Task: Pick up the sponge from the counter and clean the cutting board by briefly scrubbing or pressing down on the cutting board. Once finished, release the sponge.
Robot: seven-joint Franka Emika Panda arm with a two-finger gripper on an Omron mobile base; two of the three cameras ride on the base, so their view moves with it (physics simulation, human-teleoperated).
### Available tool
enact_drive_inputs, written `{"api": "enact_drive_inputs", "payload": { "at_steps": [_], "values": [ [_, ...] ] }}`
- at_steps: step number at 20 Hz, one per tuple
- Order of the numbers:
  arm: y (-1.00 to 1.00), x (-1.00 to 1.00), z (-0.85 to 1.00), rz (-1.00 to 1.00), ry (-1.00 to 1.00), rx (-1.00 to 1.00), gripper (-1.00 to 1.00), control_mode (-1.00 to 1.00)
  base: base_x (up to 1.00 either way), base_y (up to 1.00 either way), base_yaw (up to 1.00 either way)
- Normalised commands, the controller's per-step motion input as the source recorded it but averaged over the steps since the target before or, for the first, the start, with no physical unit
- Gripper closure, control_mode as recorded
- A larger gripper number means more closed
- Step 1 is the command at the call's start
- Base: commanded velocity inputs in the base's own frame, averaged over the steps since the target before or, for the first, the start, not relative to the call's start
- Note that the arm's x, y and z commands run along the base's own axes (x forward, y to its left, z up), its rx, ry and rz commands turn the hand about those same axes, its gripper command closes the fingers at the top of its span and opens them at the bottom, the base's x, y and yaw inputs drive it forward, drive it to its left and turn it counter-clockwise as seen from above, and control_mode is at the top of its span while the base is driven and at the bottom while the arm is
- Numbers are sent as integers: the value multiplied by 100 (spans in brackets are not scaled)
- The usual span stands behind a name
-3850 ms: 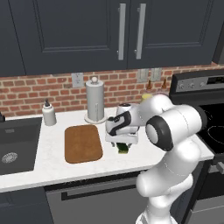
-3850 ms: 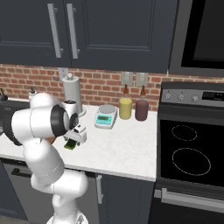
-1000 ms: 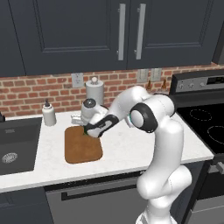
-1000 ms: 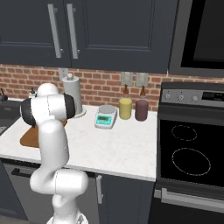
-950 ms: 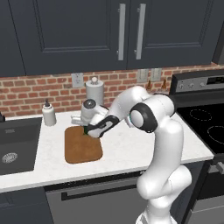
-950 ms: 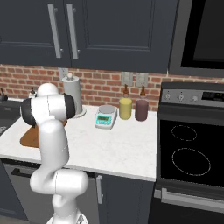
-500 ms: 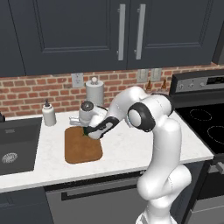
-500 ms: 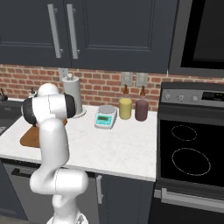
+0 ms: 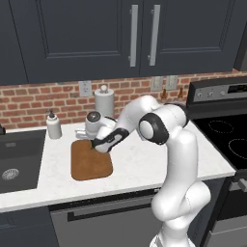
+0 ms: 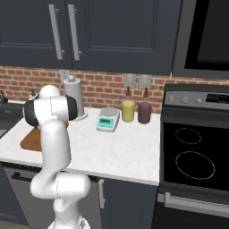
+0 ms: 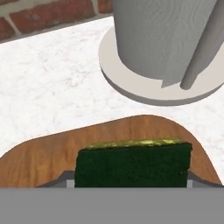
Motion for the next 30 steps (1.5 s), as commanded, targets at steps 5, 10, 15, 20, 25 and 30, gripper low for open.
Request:
{"api": "enact_drive_inputs", "payload": {
  "at_steps": [5, 10, 15, 20, 25, 30],
  "values": [
    [29, -6, -12, 0, 0, 0, 100, -100, 0, 0, 0],
    [43, -1, 0, 0, 0, 0, 100, -100, 0, 0, 0],
    [50, -6, -42, 1, 0, 0, 100, -100, 0, 0, 0],
    [42, -31, -56, 2, 1, 0, 100, -100, 0, 0, 0],
    [21, -84, -47, 2, 0, 0, 100, -100, 0, 0, 0],
    [1, -100, -42, 0, 0, 0, 100, -100, 0, 0, 0]
  ]
}}
